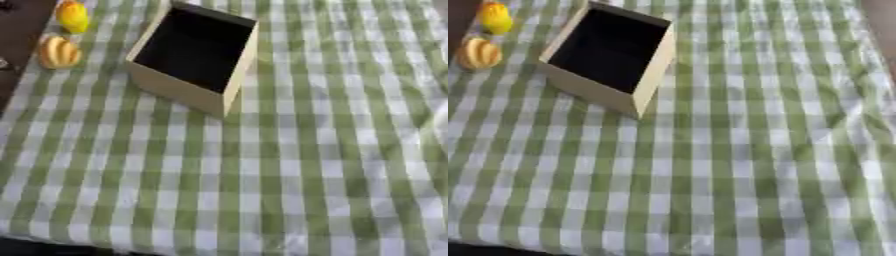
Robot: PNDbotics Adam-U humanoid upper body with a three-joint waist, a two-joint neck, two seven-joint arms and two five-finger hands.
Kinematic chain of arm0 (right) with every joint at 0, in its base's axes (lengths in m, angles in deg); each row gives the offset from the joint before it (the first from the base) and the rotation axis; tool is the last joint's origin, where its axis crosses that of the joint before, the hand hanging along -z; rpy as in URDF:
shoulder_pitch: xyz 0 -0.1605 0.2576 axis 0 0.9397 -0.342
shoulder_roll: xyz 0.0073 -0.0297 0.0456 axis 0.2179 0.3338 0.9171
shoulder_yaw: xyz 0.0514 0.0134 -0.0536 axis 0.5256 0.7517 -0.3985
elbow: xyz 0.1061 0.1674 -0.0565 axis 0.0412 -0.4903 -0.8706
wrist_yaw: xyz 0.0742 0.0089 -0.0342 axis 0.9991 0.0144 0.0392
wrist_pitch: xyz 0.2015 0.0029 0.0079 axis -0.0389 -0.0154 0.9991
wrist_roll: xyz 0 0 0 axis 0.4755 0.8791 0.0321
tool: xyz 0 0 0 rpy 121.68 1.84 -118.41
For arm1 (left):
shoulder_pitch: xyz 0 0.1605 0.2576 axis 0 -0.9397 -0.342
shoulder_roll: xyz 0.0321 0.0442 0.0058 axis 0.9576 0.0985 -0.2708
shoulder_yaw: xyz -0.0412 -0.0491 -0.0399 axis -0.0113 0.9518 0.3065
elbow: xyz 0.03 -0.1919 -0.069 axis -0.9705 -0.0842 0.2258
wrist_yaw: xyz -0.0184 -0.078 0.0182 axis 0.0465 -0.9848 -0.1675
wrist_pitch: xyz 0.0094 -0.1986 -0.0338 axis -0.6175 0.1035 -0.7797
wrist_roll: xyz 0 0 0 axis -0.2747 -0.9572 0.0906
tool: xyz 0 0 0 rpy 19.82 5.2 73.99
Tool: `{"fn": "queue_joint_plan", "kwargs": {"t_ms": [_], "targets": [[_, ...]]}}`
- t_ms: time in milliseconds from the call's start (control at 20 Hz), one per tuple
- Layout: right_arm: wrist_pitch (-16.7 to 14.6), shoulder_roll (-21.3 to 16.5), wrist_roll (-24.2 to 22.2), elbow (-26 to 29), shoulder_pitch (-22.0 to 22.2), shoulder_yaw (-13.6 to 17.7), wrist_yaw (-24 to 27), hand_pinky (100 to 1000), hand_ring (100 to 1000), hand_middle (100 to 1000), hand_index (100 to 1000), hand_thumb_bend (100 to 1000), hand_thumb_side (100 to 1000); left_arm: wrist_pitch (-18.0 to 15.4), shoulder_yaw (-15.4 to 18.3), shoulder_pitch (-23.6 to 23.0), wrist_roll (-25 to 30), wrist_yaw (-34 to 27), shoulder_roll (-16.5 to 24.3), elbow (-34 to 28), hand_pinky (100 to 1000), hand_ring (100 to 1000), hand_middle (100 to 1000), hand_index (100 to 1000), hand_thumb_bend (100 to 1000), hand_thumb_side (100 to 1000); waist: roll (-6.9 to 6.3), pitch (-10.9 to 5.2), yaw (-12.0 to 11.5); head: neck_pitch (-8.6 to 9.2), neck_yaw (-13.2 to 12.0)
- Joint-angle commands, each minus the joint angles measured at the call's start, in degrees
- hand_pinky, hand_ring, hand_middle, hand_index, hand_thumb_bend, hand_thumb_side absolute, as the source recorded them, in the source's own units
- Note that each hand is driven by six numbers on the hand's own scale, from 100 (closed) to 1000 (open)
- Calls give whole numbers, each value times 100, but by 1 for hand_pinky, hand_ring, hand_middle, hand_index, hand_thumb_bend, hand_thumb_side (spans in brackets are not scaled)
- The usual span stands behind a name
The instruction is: Pick up objects on the table and place them in the box.
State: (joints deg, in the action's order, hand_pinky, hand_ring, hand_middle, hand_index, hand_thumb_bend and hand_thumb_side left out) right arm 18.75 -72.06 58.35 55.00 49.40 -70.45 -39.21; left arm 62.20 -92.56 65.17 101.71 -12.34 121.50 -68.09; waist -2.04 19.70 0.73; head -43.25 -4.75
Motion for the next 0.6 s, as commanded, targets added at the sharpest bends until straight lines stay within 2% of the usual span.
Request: {"fn": "queue_joint_plan", "kwargs": {"t_ms": [50, 250, 400, 600], "targets": [[-5, -133, -27, 95, -94, 12, 53, 871, 818, 781, 791, 128, 913, -37, 132, 216, -154, 259, -17, 294, 846, 892, 809, 890, 523, 100, -5, -71, 35, 37, -76], [-16, -147, -15, 95, -146, 8, 75, 871, 818, 777, 789, 127, 913, -69, 177, 328, -202, 311, -128, 542, 844, 890, 809, 889, 515, 100, -10, 32, 113, 117, -140], [-18, -152, -4, 95, -161, 7, 93, 872, 818, 776, 787, 127, 914, -49, 203, 376, -239, 385, -166, 618, 841, 888, 808, 888, 473, 100, -17, 112, 166, 172, -162], [-16, -158, 8, 95, -181, 4, 112, 872, 818, 774, 786, 127, 914, 41, 265, 421, -225, 371, -214, 739, 830, 881, 805, 885, 375, 100, -20, 200, 225, 214, -182]]}}
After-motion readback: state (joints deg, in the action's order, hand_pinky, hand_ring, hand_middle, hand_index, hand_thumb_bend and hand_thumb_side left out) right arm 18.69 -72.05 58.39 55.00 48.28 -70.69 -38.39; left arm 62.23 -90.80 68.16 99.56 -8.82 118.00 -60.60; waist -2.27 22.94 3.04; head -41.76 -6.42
